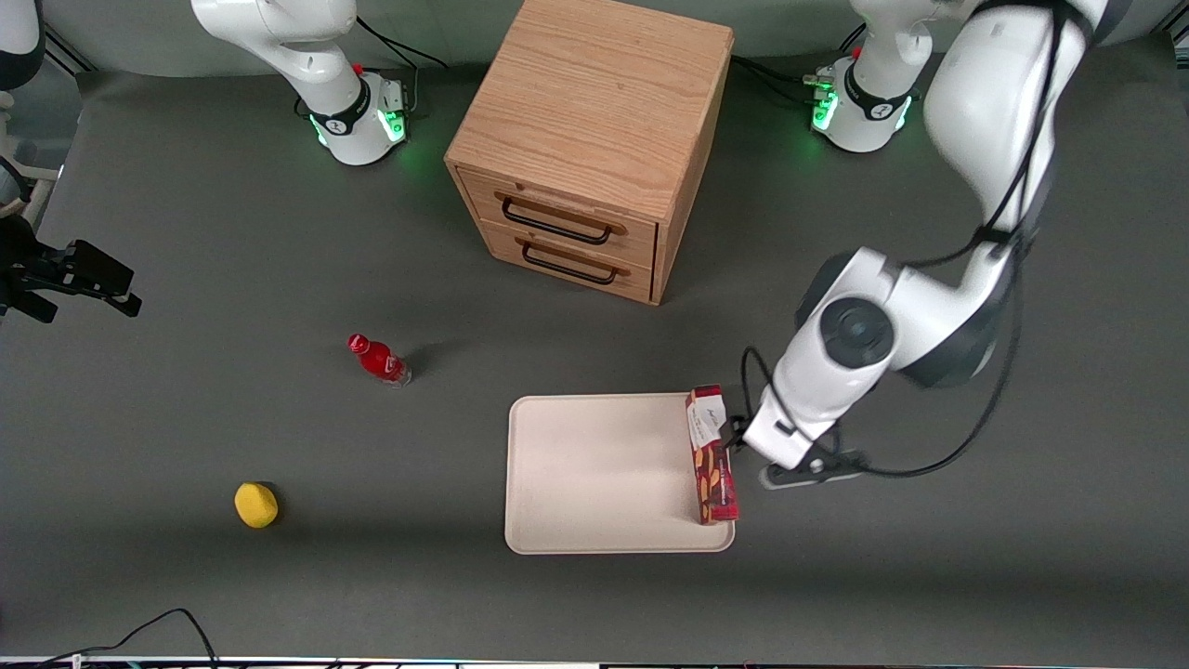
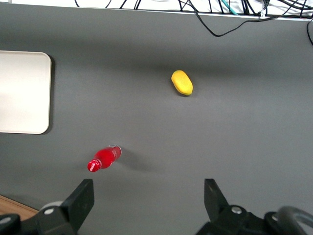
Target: Place red cookie box on tray
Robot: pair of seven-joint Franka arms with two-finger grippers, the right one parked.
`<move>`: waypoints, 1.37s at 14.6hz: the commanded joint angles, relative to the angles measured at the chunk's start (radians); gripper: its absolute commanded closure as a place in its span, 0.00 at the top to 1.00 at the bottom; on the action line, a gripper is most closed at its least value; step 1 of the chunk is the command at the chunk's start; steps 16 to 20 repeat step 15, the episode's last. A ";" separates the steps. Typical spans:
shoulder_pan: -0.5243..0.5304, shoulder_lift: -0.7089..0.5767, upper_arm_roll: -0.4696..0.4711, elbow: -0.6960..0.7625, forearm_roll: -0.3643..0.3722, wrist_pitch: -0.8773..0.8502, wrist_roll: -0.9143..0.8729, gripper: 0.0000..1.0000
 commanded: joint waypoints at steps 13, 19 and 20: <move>-0.005 -0.682 0.491 -0.361 -0.276 -0.527 0.760 1.00; -0.007 -0.627 0.490 -0.275 -0.276 -0.581 0.763 1.00; -0.007 -0.627 0.490 -0.275 -0.276 -0.581 0.763 1.00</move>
